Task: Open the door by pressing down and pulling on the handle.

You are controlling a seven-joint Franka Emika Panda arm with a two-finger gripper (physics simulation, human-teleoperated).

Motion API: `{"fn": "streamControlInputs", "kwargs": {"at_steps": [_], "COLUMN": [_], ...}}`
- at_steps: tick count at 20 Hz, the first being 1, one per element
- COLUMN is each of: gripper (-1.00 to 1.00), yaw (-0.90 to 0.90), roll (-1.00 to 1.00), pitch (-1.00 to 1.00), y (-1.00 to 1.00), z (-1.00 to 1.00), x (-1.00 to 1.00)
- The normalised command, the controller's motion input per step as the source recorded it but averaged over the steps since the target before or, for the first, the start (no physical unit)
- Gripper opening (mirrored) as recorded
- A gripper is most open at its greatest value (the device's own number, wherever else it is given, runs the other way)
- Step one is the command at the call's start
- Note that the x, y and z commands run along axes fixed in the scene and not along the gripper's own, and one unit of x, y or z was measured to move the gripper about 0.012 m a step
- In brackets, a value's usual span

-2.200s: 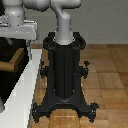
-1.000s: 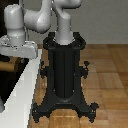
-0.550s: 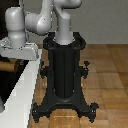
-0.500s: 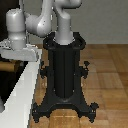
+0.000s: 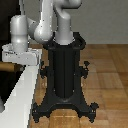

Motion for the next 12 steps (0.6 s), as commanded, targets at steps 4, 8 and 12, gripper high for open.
{"fn": "streamControlInputs", "kwargs": {"at_steps": [4,8,12], "gripper": [-1.0,-1.0,-1.0], "yaw": [0.0,0.0,0.0], "roll": [0.0,0.0,0.0], "pitch": [-0.04,0.0,0.0], "y": [0.0,0.0,0.0], "z": [-0.5,-0.75,-0.75], "x": [0.0,0.0,0.0]}}
